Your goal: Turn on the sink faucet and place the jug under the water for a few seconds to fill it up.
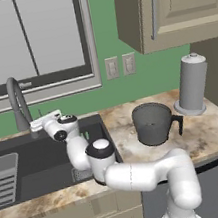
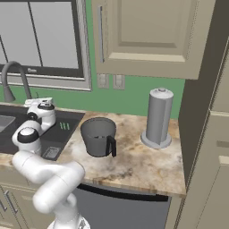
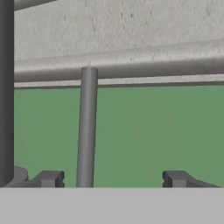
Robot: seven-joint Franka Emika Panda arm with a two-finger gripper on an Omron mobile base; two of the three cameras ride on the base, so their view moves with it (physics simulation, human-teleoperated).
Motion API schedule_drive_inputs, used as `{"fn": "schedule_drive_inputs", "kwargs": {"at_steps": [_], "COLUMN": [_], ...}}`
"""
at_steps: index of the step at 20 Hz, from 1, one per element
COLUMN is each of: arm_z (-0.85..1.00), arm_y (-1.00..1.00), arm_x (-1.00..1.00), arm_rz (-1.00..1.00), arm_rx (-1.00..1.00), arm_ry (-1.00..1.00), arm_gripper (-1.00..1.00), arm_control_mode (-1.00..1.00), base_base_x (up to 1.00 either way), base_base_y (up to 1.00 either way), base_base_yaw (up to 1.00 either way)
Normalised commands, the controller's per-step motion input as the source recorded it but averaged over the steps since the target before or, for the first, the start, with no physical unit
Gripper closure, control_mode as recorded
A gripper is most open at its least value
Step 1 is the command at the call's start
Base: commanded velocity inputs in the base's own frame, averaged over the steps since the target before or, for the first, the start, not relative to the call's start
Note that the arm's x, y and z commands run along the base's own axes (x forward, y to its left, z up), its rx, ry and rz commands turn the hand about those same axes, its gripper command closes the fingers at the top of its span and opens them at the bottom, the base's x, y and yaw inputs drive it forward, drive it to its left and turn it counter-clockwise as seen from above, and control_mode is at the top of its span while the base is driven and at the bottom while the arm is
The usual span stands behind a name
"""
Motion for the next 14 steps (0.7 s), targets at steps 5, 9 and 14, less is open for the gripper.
{"fn": "schedule_drive_inputs", "kwargs": {"at_steps": [5,9,14], "arm_z": [-0.01,0.0,-0.03], "arm_y": [0.02,0.0,-0.18], "arm_x": [0.01,0.0,0.0], "arm_rz": [0.0,-0.03,-0.11], "arm_rx": [-0.01,0.0,0.04], "arm_ry": [0.02,0.0,0.01], "arm_gripper": [1.0,1.0,1.0], "arm_control_mode": [-1.0,-1.0,-1.0], "base_base_x": [0.0,0.0,0.0], "base_base_y": [0.0,0.0,0.0], "base_base_yaw": [0.0,0.0,0.0]}}
